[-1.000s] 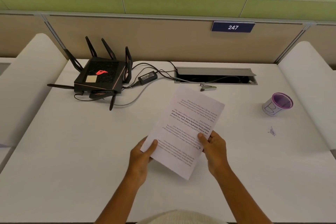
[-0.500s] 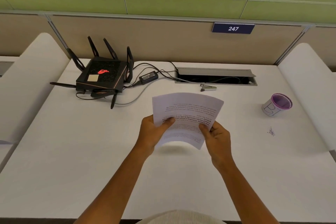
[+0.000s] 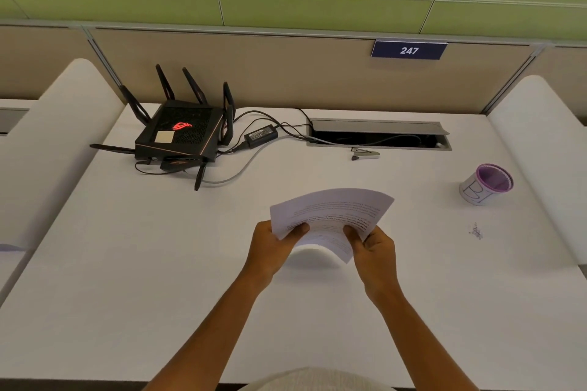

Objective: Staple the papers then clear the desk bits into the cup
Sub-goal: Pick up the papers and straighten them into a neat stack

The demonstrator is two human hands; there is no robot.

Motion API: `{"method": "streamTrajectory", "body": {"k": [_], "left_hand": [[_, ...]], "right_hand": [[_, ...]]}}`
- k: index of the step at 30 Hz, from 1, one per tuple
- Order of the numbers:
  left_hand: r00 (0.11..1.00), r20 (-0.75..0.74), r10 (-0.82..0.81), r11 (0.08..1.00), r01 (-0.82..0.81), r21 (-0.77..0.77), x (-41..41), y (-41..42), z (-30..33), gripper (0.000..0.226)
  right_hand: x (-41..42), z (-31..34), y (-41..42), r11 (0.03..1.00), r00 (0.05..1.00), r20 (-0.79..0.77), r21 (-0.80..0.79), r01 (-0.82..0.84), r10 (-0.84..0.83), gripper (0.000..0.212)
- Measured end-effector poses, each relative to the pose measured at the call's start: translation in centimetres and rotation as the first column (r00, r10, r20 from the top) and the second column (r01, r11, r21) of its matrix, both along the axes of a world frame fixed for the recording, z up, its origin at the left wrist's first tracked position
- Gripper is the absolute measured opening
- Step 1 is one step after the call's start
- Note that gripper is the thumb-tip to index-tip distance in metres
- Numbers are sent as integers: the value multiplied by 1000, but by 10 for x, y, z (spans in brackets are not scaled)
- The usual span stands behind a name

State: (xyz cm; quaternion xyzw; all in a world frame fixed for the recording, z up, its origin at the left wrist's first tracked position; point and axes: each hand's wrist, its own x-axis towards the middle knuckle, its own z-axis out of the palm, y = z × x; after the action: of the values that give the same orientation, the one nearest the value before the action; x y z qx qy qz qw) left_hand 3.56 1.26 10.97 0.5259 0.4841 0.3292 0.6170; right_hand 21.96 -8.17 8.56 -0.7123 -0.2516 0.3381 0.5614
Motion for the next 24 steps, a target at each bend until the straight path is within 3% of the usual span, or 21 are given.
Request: {"method": "streamTrajectory", "body": {"k": [8, 13, 20, 24], "left_hand": [[1000, -23, 19, 996, -21, -90, -2, -9, -11, 19], [986, 32, 161, 974, -154, -164, -14, -2, -12, 20], [884, 248, 396, 880, -288, -377, -15, -11, -13, 38], [817, 334, 470, 827, -275, -491, -2, -24, -15, 38]], "right_hand": [[4, -10, -11, 995, 996, -35, -42, -86, 85, 18], [21, -3, -21, 978, 975, -98, -48, -203, 197, 17], [11, -5, -32, 996, 914, -398, 61, -59, 79, 29], [-9, -8, -29, 998, 891, -453, 61, -1, 28, 30]]}}
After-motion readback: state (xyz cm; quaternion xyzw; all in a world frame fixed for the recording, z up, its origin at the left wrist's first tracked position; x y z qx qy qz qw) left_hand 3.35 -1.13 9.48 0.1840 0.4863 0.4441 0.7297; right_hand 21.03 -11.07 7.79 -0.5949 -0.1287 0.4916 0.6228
